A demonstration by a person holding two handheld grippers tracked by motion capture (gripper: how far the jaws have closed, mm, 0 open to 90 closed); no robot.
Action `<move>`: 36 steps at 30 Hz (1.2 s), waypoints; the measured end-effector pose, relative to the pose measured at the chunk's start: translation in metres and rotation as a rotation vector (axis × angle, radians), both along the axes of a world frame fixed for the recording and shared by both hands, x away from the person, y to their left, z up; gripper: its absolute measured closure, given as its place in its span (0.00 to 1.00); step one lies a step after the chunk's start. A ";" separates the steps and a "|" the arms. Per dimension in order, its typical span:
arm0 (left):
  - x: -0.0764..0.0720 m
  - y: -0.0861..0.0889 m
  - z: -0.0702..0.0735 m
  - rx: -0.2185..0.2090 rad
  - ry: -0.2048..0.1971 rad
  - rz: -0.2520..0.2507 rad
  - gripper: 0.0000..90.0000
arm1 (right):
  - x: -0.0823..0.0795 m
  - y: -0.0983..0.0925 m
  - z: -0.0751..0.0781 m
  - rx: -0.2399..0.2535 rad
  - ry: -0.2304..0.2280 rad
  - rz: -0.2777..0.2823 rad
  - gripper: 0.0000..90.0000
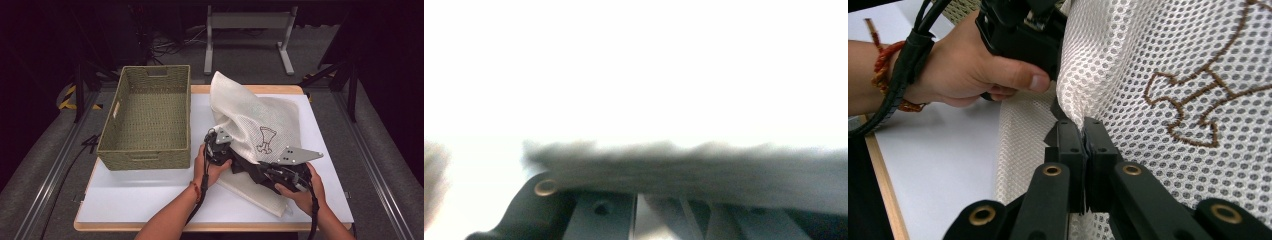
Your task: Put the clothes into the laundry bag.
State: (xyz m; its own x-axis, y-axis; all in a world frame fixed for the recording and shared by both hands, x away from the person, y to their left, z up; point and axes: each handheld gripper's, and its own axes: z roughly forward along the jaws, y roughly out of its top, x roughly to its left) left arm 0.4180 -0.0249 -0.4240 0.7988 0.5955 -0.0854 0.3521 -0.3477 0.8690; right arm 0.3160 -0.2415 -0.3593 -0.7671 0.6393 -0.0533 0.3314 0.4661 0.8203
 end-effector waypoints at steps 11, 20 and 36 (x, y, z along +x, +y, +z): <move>0.019 -0.026 -0.011 -0.128 -0.065 0.086 0.97 | -0.002 0.002 -0.002 0.020 0.042 0.029 0.99; 0.020 -0.018 -0.009 -0.114 -0.059 0.145 0.96 | 0.002 -0.002 -0.010 0.011 0.094 0.020 0.99; -0.053 0.035 -0.002 -0.023 -0.022 -0.038 0.35 | 0.000 -0.001 -0.006 -0.009 0.047 -0.001 0.99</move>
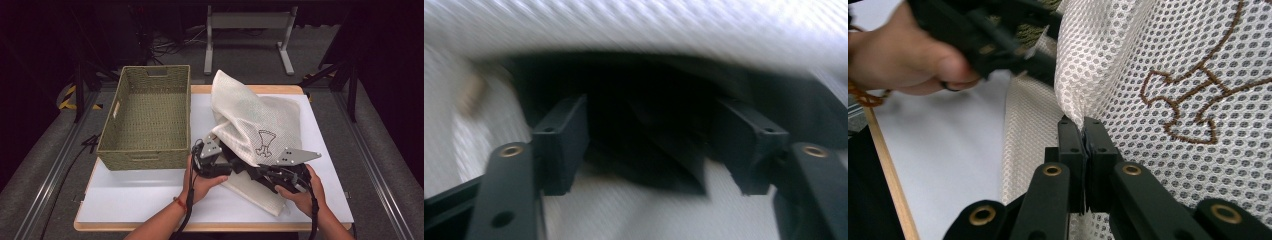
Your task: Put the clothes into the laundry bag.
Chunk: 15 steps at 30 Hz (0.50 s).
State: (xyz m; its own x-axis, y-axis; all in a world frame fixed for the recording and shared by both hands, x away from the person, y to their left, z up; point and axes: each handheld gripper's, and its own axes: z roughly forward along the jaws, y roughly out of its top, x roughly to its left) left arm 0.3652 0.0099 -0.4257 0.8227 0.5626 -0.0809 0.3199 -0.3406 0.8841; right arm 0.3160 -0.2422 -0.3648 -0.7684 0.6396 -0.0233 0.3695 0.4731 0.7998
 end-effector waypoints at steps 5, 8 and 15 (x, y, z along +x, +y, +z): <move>-0.022 -0.030 -0.009 0.093 0.010 -0.159 0.30 | 0.001 0.001 0.000 -0.002 0.006 0.004 0.99; -0.018 -0.056 -0.018 0.092 0.041 -0.164 0.25 | 0.001 0.002 -0.001 -0.006 0.009 0.004 0.99; -0.009 -0.092 -0.021 0.086 0.039 -0.080 0.45 | 0.002 0.000 -0.003 0.005 0.019 0.006 0.99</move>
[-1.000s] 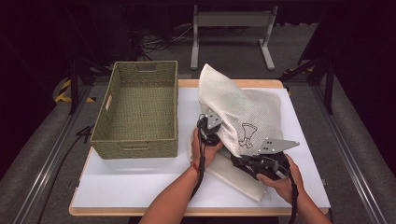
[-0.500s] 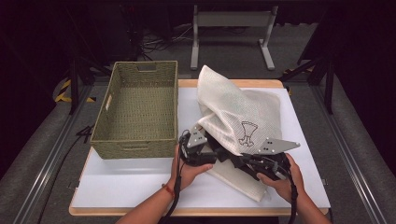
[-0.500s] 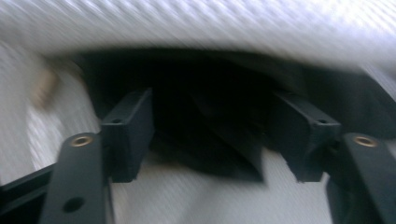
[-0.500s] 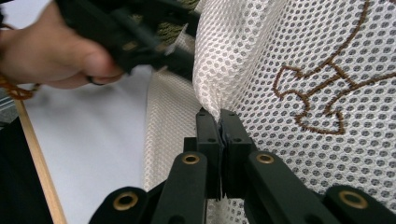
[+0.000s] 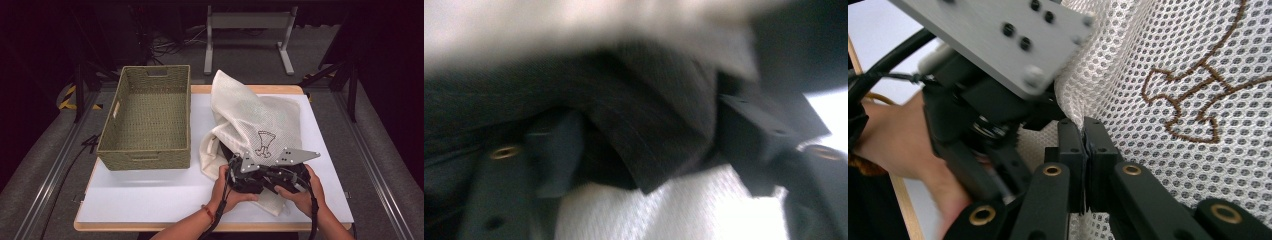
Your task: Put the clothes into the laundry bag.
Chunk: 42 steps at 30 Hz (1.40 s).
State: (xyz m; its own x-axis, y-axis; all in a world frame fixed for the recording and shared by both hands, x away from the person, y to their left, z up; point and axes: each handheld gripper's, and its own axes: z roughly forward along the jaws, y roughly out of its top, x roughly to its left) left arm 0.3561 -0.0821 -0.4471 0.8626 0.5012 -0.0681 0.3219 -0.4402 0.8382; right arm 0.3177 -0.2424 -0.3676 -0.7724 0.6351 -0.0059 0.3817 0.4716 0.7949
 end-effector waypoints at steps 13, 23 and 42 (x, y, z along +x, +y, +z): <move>0.017 0.005 0.002 0.106 -0.138 0.074 0.96 | -0.003 -0.002 0.001 0.001 0.001 -0.008 0.99; 0.054 0.028 0.006 0.042 -0.219 0.265 0.96 | -0.002 -0.007 0.001 0.026 0.029 -0.005 0.99; 0.028 0.075 0.013 -0.057 -0.115 0.020 0.38 | 0.002 -0.008 -0.006 0.005 0.056 -0.021 0.99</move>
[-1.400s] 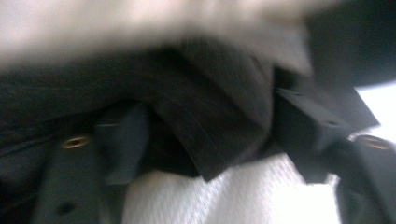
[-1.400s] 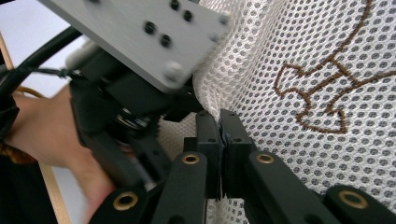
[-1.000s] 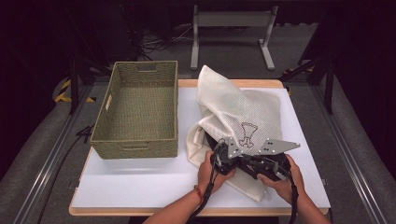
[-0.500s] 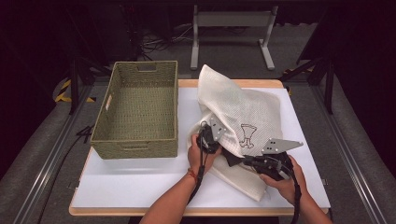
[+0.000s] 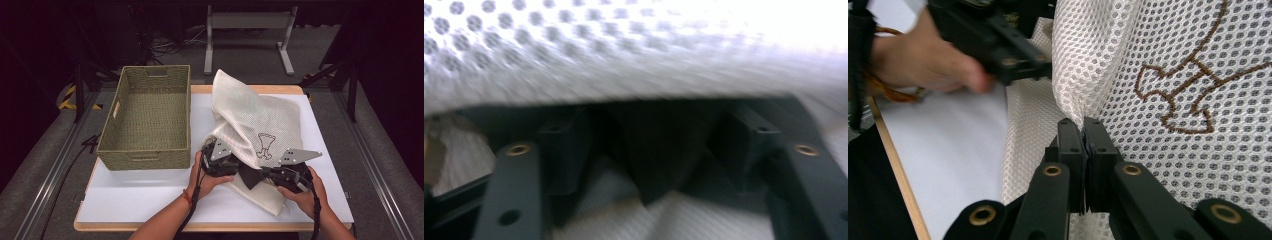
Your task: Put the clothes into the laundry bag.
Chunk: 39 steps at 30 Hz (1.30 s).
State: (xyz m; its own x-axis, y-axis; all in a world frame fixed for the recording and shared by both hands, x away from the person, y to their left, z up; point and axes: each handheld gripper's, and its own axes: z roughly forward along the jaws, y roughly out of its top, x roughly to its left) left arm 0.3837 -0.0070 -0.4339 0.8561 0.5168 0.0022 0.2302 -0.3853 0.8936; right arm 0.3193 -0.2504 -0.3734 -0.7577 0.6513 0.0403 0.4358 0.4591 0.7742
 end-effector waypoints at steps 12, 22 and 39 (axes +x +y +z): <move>-0.015 -0.045 -0.017 0.231 0.097 -0.096 0.46 | 0.001 0.002 -0.001 -0.011 0.010 0.005 0.99; 0.005 -0.064 -0.016 0.258 0.050 -0.036 0.95 | 0.000 0.004 -0.007 -0.029 0.046 0.005 0.99; 0.033 -0.070 -0.008 0.060 -0.060 0.099 0.95 | -0.003 -0.004 0.004 0.040 0.056 0.013 0.99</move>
